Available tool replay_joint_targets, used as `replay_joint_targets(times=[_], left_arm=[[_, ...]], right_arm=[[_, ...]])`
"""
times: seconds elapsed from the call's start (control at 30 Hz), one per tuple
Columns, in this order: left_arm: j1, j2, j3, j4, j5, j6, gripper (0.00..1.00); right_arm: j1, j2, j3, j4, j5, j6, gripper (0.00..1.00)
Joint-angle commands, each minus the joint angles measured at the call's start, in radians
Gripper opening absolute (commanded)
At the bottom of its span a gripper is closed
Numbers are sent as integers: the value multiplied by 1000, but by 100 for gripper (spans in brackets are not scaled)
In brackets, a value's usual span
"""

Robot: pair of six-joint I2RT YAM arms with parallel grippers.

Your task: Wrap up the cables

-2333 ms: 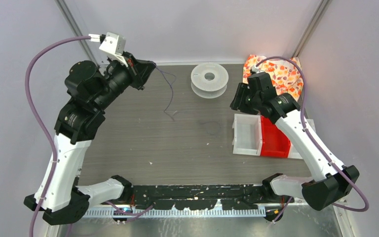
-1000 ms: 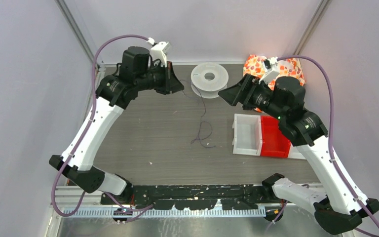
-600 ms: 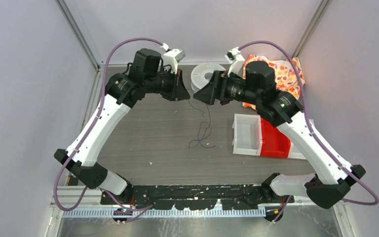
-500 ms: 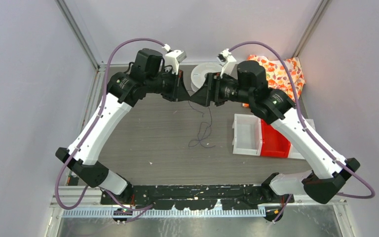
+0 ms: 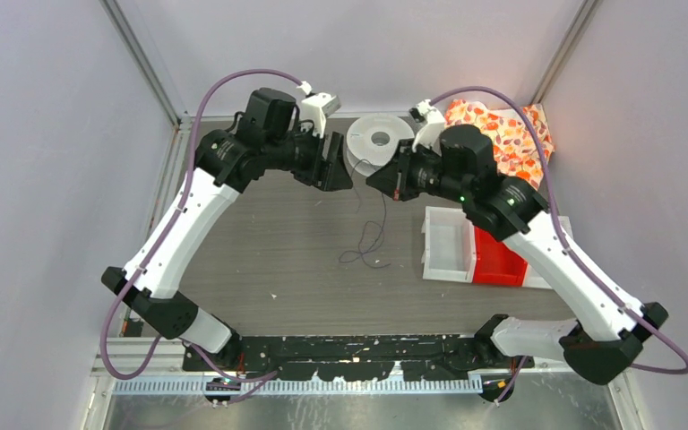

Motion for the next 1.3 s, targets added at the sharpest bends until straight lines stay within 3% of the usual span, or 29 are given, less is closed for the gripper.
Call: replay_joint_targets(times=[0.0, 0.2, 0.47, 0.73, 1.1, 1.27], left_arm=[[-4, -20, 2, 27, -11, -9, 68], [-3, -84, -150, 219, 25, -104, 72], [-2, -140, -400, 629, 228, -341, 72], [-2, -127, -516, 932, 283, -518, 63], [-3, -96, -536, 1002, 303, -573, 45], [-2, -105, -543, 973, 301, -544, 57]], right_arm=[[3, -134, -63, 129, 129, 21, 0], [2, -190, -133, 204, 151, 52, 1], [2, -209, -158, 237, 146, 71, 1], [3, -213, -160, 254, 125, 86, 1], [3, -231, -182, 271, 144, 105, 1], [2, -261, -207, 274, 186, 111, 1]])
